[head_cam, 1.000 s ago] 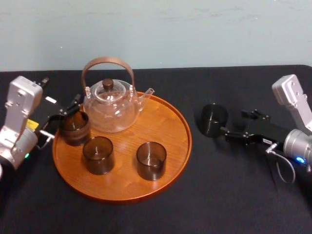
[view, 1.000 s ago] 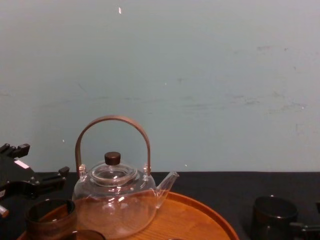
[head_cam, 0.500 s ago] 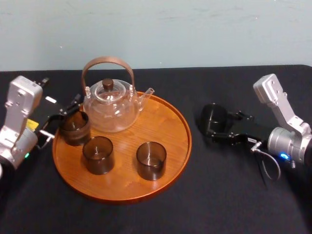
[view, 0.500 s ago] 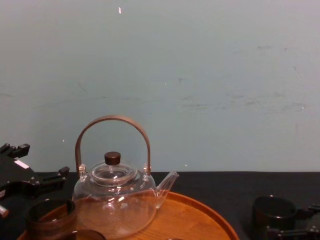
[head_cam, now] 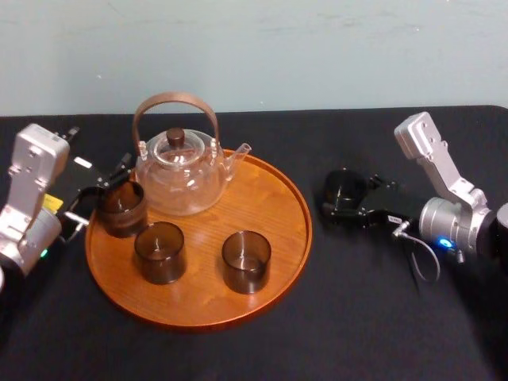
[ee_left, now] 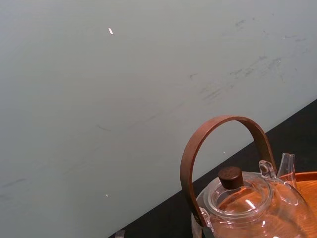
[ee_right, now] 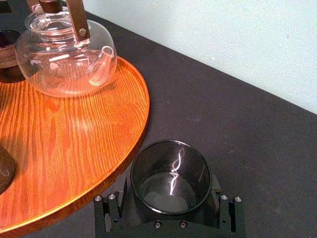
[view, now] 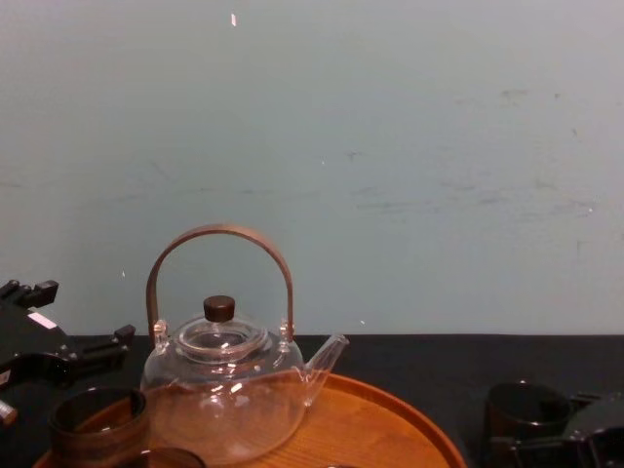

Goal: Pick up the glass from the table and place it on the tray.

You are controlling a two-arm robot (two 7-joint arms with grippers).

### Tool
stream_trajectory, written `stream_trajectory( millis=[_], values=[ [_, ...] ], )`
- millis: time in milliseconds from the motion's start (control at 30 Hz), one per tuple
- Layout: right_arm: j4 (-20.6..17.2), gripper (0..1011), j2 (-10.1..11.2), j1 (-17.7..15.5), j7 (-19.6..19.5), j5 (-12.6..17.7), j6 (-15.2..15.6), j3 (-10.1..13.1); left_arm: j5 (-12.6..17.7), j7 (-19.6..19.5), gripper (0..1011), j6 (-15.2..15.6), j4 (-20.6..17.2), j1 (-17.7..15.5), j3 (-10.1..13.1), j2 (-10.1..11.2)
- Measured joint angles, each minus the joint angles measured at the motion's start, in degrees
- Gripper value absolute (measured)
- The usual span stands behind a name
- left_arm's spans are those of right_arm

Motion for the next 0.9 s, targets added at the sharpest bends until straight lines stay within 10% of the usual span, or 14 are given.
stream_trajectory(
  millis=[900],
  values=[
    [1.0,904,-0.7,1.0,-0.1,-0.9,-0.3,-0.6,0.0,0.0,1001,0.0,0.0,0.0,0.0,0.0]
  ],
)
